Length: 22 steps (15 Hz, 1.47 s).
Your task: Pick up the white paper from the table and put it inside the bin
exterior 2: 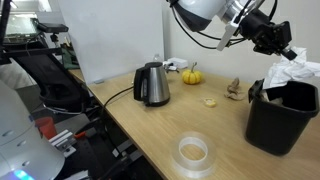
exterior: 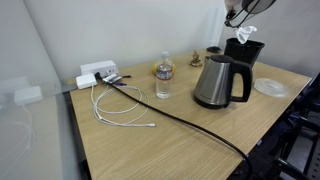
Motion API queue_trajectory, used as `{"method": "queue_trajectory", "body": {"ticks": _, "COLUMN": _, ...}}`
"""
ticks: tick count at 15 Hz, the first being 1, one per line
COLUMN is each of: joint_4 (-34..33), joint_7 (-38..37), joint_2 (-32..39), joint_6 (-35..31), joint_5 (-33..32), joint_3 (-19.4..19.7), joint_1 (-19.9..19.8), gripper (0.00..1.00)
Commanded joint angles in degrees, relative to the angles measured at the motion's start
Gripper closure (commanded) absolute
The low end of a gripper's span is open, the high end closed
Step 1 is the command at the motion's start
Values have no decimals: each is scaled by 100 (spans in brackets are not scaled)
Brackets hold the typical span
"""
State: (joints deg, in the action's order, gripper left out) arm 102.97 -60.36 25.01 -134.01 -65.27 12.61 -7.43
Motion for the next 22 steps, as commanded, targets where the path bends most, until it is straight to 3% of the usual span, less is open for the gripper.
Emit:
{"method": "queue_trajectory", "body": {"ticks": 1, "joint_4": -355, "joint_7": -298, "joint_2": 222, "joint_6": 399, "joint_5": -16, "joint_3": 20, "joint_1": 66, "gripper": 73}}
{"method": "queue_trajectory", "body": {"ticks": 2, "joint_4": -418, "joint_7": -356, "joint_2": 260, "joint_6": 464, "joint_5": -48, "joint_3": 22, "joint_1": 73, "gripper": 72}}
{"method": "queue_trajectory", "body": {"ticks": 12, "joint_4": -681, "joint_7": -865, "joint_2": 440, "joint_6": 824, "joint_5": -597, "joint_3": 22, "joint_1": 104, "gripper": 3}}
{"method": "queue_trajectory", "body": {"ticks": 14, "joint_4": -687, "joint_7": -950, "joint_2": 450, "joint_6": 816, "joint_5": -814, "joint_3": 9, "joint_1": 87, "gripper": 0}}
{"method": "queue_trajectory", "body": {"ticks": 15, "joint_4": -218, "joint_7": -1226, "joint_2": 149, "joint_6": 768, "joint_5": -986, "joint_3": -23, "joint_1": 169, "gripper": 0}}
{"method": "queue_trajectory", "body": {"ticks": 16, "joint_4": -158, "joint_7": -1248, "joint_2": 141, "joint_6": 760, "joint_5": -997, "joint_3": -73, "joint_1": 158, "gripper": 0}}
{"method": "queue_trajectory", "body": {"ticks": 22, "joint_4": 222, "joint_7": -1656, "joint_2": 198, "joint_6": 1636, "joint_5": -651, "joint_3": -216, "joint_1": 236, "gripper": 0}}
